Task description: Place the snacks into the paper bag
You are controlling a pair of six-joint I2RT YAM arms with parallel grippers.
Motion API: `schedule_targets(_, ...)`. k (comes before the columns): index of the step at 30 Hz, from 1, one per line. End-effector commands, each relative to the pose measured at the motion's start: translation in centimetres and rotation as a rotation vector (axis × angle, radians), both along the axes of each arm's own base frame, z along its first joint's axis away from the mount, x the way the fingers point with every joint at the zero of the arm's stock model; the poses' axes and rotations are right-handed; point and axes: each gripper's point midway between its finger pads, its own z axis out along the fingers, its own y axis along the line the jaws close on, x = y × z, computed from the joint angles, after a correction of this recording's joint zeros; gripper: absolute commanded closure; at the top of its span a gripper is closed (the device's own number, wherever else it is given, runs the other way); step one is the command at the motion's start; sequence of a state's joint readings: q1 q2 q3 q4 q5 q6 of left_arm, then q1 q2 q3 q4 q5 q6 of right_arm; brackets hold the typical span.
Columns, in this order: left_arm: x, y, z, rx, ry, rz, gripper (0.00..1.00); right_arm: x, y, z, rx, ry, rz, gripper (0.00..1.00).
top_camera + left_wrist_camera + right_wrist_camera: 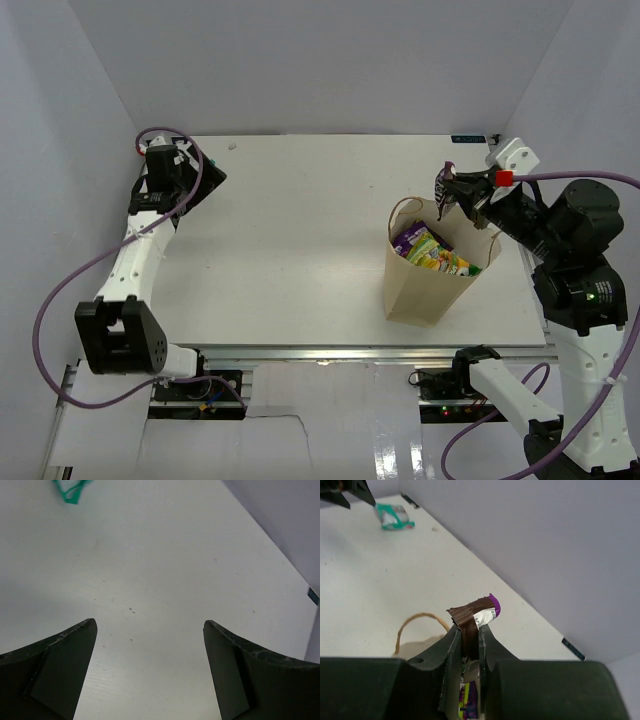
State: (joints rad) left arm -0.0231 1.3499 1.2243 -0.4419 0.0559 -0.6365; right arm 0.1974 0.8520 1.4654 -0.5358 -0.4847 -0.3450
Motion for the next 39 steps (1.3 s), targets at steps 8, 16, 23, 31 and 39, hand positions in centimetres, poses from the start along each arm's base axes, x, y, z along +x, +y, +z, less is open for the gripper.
schedule_targets(8, 6.5, 9.7, -10.8, -0.102, 0.313, 0.402, 0.02, 2.2, -3.3, -12.2, -0.227, 0.252, -0.166, 0.38)
schedule_targets(16, 12.8, 14.0, -14.3, -0.286, 0.318, 0.595, 0.02, 2.0, -3.0, -11.2, -0.234, 0.217, -0.137, 0.06)
schedule_targets(23, 17.0, 15.7, -17.0, -0.366, 0.306, 0.642, 0.17, 2.2, -2.8, -10.0, -0.217, 0.199, -0.132, 0.05)
schedule_targets(31, 19.4, 15.4, -18.6, -0.396, 0.297, 0.558, 0.46, 0.8, -0.5, -9.3, -0.179, 0.19, 0.014, 0.06)
schedule_targets(39, 17.8, 12.9, -18.2, -0.447, 0.228, 0.276, 0.95, 0.0, 1.5, -7.5, -0.121, 0.17, 0.136, 0.07)
